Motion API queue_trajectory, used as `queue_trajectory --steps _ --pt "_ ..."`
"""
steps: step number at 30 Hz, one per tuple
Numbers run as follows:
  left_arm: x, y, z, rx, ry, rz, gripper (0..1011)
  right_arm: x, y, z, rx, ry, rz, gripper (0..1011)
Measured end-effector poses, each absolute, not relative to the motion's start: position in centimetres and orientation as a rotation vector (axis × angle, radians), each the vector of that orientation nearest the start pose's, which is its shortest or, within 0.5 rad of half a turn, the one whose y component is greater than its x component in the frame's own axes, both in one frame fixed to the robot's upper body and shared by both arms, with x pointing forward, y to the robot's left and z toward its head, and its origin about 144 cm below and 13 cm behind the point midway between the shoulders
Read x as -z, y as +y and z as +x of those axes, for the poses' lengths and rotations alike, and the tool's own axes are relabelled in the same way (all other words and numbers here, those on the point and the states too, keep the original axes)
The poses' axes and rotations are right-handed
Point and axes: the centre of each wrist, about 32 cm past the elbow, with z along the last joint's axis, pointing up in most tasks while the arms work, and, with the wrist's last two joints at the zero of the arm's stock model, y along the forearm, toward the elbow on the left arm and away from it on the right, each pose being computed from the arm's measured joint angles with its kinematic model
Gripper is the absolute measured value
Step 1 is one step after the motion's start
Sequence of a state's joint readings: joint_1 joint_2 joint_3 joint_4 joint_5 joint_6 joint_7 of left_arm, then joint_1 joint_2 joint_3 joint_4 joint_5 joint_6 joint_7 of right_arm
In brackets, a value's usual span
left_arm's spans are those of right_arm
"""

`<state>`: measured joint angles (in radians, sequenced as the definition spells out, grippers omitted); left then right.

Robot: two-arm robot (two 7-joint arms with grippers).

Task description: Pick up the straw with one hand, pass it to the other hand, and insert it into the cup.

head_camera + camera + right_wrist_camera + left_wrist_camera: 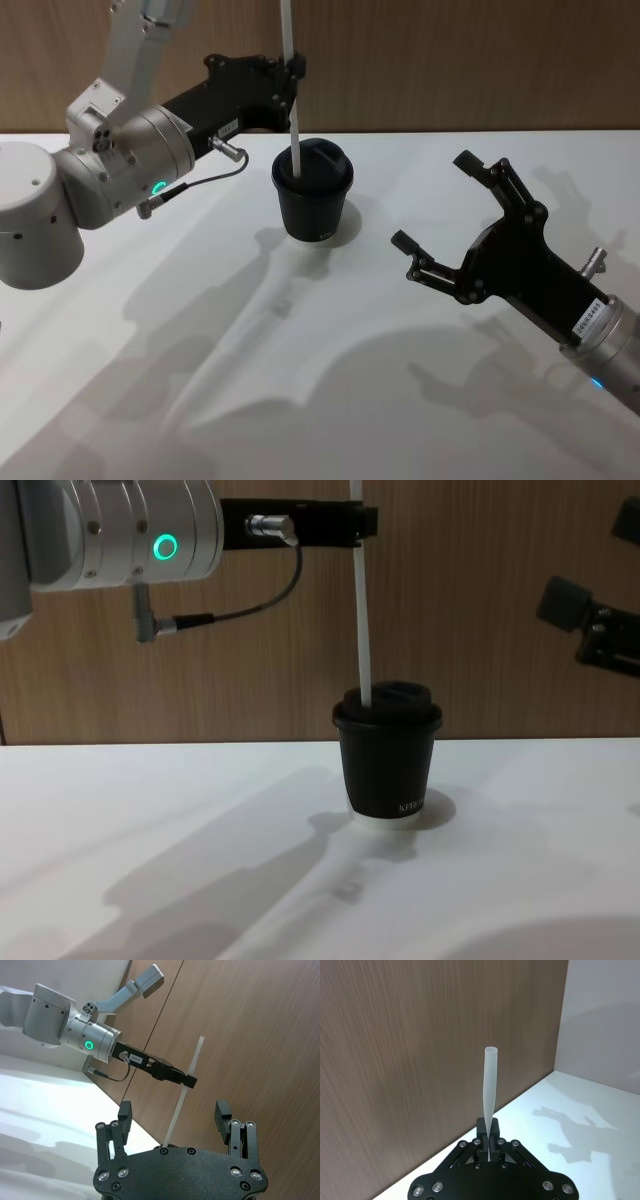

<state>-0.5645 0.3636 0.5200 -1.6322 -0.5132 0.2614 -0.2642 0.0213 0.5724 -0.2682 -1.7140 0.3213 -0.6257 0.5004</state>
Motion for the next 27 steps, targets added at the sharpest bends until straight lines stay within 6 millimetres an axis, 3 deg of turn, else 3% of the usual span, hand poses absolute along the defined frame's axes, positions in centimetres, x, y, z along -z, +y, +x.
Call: queue_trajectory --steps 27 --pt "-133.5 18.1 54.4 -0.75 -0.135 -0.078 19 -119.4 -29.1 44.9 0.666 -0.636 0.222 1001"
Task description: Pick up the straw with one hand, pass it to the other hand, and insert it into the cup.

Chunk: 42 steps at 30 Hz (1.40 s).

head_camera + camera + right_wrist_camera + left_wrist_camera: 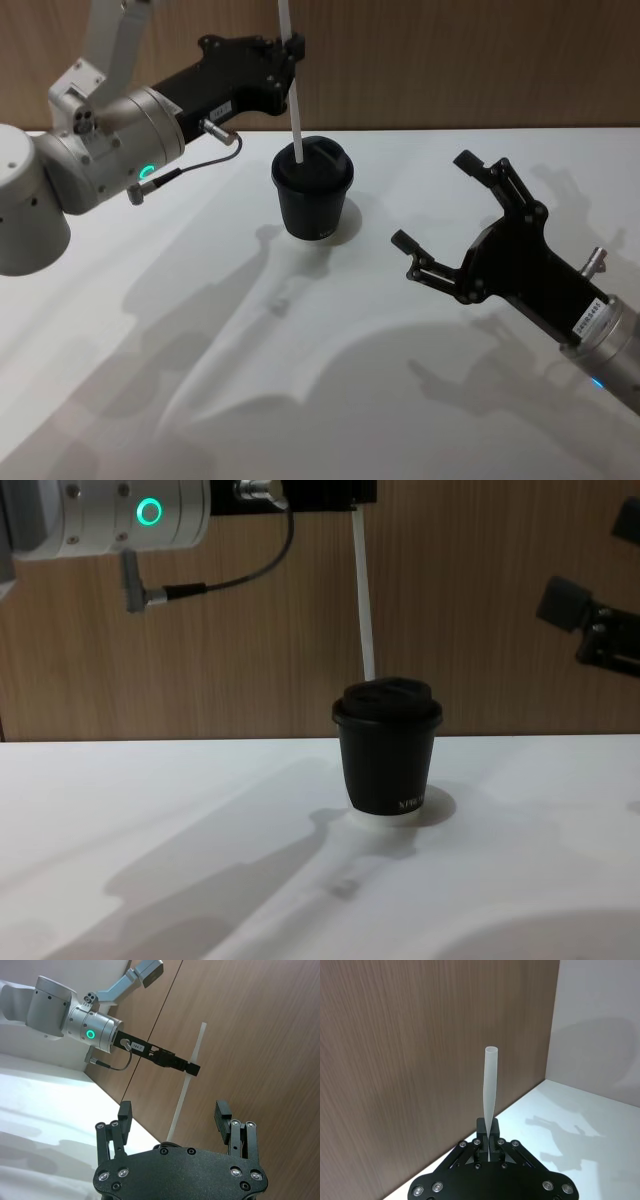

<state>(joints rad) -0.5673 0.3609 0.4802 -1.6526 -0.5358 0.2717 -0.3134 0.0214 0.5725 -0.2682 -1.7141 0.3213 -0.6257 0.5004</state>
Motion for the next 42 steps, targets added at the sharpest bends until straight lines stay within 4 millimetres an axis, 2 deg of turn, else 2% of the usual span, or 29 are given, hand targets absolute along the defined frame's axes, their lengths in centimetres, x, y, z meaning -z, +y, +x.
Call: queue_trajectory --steps 16,42 --pt "-133.6 18.3 54.5 -0.736 -0.133 -0.069 19 -119.4 -29.1 44.9 0.666 -0.636 0.222 1001" --pt "-131.8 17.5 55.3 -0.742 -0.137 -0.068 19 -119.4 -29.1 44.9 0.666 -0.636 0.222 1001"
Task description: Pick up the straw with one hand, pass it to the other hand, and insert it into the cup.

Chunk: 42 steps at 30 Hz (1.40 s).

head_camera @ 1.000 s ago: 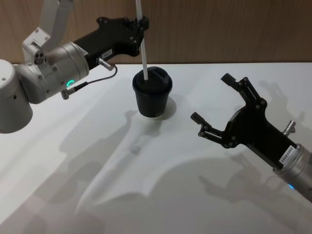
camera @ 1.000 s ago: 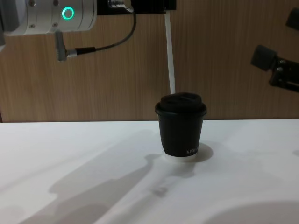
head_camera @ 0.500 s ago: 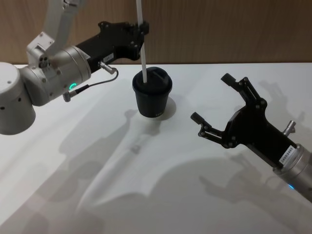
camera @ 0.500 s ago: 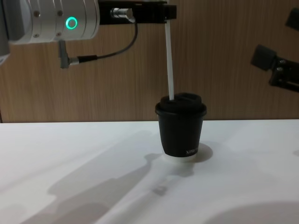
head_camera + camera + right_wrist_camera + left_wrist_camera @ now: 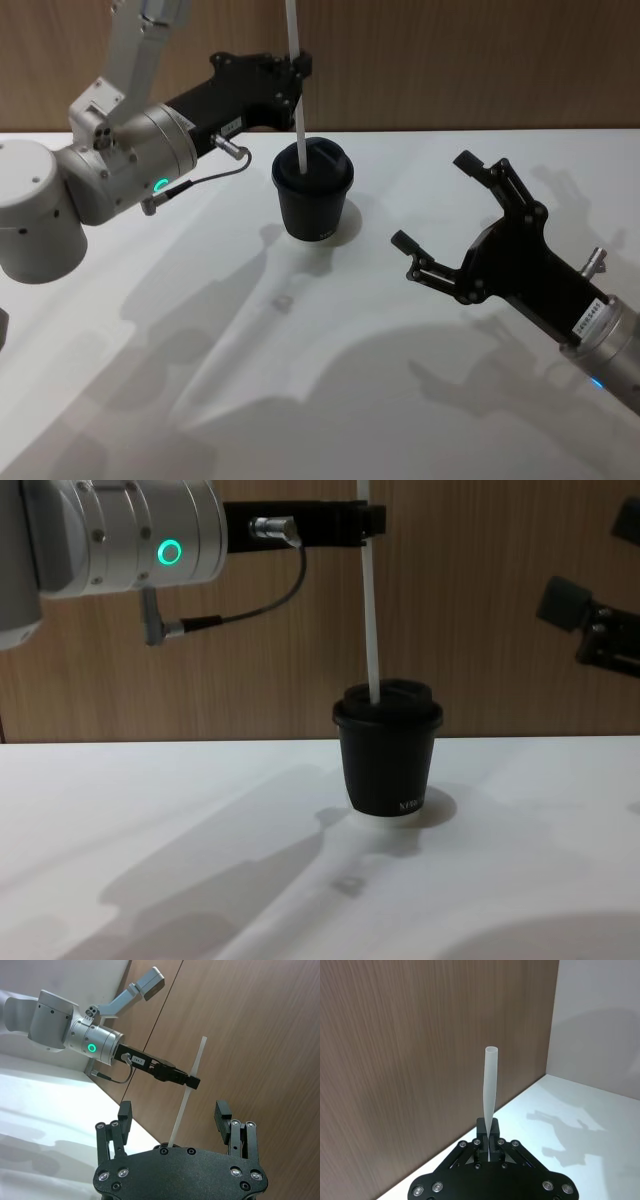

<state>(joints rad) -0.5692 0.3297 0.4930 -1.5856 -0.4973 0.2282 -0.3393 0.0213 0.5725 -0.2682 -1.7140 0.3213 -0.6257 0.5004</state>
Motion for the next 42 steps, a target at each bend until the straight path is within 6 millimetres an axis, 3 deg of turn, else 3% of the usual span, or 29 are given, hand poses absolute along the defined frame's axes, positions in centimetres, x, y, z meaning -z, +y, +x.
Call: queue_trajectory --steps 37,42 --pt "-129.8 17.4 54.8 -0.781 -0.074 -0.042 19 -119.4 -29.1 44.9 0.666 -0.636 0.222 1001" --pt "-129.5 17.4 54.8 -0.782 -0.063 -0.047 107 -119.4 -29.1 44.9 0.666 -0.636 0.222 1001"
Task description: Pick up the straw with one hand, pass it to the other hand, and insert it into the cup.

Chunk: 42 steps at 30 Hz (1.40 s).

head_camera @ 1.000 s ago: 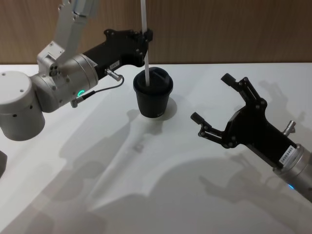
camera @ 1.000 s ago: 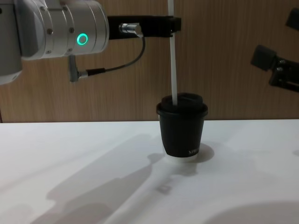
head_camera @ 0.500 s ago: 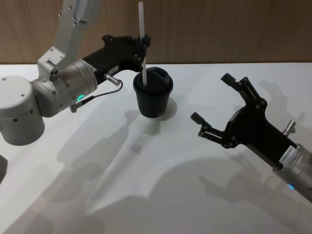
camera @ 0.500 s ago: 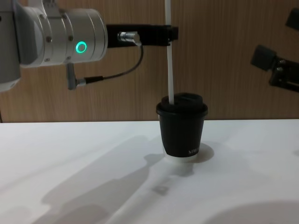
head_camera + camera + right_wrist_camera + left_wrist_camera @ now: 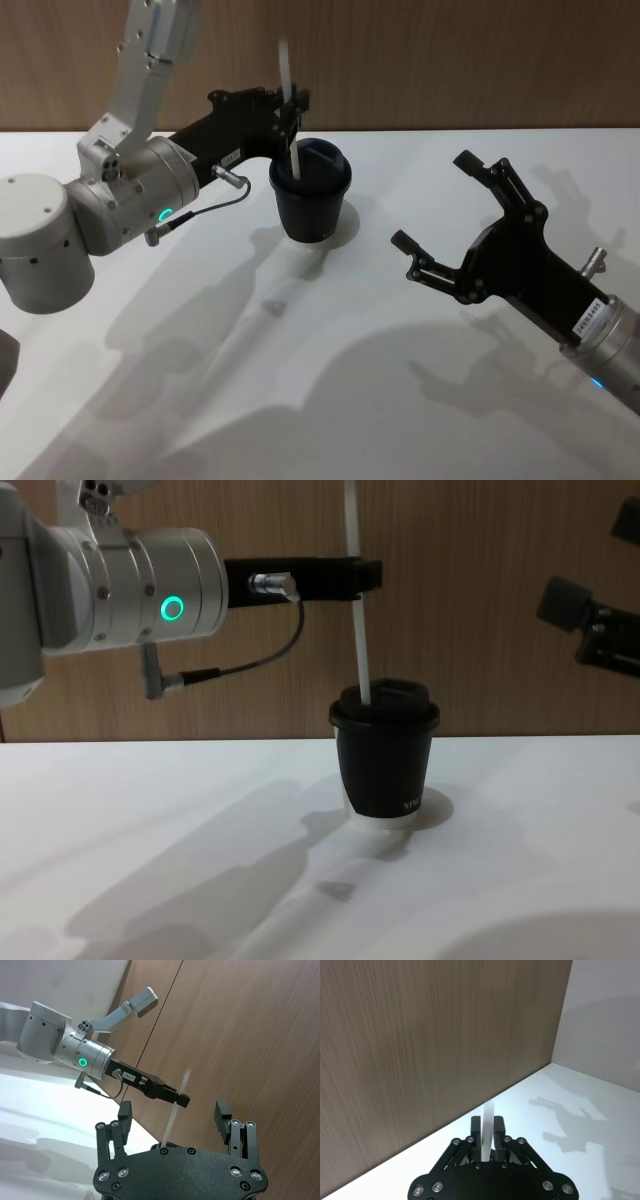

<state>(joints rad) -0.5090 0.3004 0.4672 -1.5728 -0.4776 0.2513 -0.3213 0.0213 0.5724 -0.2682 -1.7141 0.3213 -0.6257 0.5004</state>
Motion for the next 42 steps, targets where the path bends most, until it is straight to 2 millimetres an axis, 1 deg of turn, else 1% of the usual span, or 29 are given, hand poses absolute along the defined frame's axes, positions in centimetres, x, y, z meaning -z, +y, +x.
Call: queue_trajectory --steps 1,3,5,6,7,8,10,14,17,18,19,20,21,23,24,25,26,28,30,42 --pt "-129.4 17.4 54.8 -0.782 -0.06 -0.048 166 -119.4 -29.1 44.9 0.666 -0.636 0.222 1001" --pt "-129.3 17.4 54.8 -0.783 -0.058 -0.049 203 -119.4 -29.1 44.9 0.666 -0.636 0.222 1001" --pt "-129.3 17.4 54.8 -0.782 -0.056 -0.05 275 -119.4 -29.1 44.9 0.666 -0.636 0.222 1001" --pt "-129.2 17.4 54.8 -0.783 -0.054 -0.051 286 -119.4 -29.1 44.9 0.666 -0.636 0.222 1001" --pt "-129.2 17.4 54.8 -0.783 -0.053 -0.052 316 -119.4 -29.1 44.9 0.666 -0.636 0.222 1001" --pt "-129.1 17.4 54.8 -0.783 -0.052 -0.052 373 -119.4 -29.1 44.9 0.666 -0.636 0.222 1001" --pt "-129.1 17.4 54.8 -0.783 -0.05 -0.053 417 -119.4 -29.1 44.9 0.666 -0.636 0.222 1001" --pt "-129.0 17.4 54.7 -0.783 -0.047 -0.054 557 -119.4 -29.1 44.9 0.666 -0.636 0.222 1001" --pt "-129.0 17.4 54.7 -0.783 -0.046 -0.054 632 -119.4 -29.1 44.9 0.666 -0.636 0.222 1001" --pt "-129.0 17.4 54.7 -0.782 -0.046 -0.055 678 -119.4 -29.1 44.9 0.666 -0.635 0.222 1001" --pt "-128.9 17.4 54.7 -0.781 -0.046 -0.055 690 -119.4 -29.1 44.9 0.667 -0.634 0.224 1001" --pt "-128.9 17.5 54.7 -0.779 -0.045 -0.056 758 -119.5 -29.0 44.9 0.669 -0.63 0.227 1001" --pt "-128.9 17.5 54.7 -0.778 -0.045 -0.057 758 -119.5 -29.0 45.0 0.672 -0.62 0.23 1001" --pt "-128.8 17.5 54.7 -0.773 -0.044 -0.061 829 -119.6 -28.9 45.0 0.676 -0.609 0.234 1001" --pt "-128.6 17.5 54.6 -0.768 -0.044 -0.064 829 -119.7 -28.8 45.0 0.679 -0.601 0.236 1001" --pt "-128.6 17.6 54.6 -0.766 -0.043 -0.066 890 -119.7 -28.8 45.0 0.681 -0.597 0.238 1001" --pt "-128.5 17.6 54.5 -0.761 -0.043 -0.071 906 -119.8 -28.7 45.0 0.685 -0.587 0.24 1001" --pt "-128.2 17.7 54.4 -0.751 -0.041 -0.08 969 -120.1 -28.5 45.1 0.693 -0.565 0.248 1001" --pt "-127.9 17.9 54.2 -0.739 -0.038 -0.089 1003 -120.3 -28.3 45.1 0.706 -0.537 0.255 1001" --pt "-126.0 18.6 53.1 -0.691 -0.01 -0.118 1003 -121.8 -26.8 45.6 0.774 -0.36 0.278 1001"
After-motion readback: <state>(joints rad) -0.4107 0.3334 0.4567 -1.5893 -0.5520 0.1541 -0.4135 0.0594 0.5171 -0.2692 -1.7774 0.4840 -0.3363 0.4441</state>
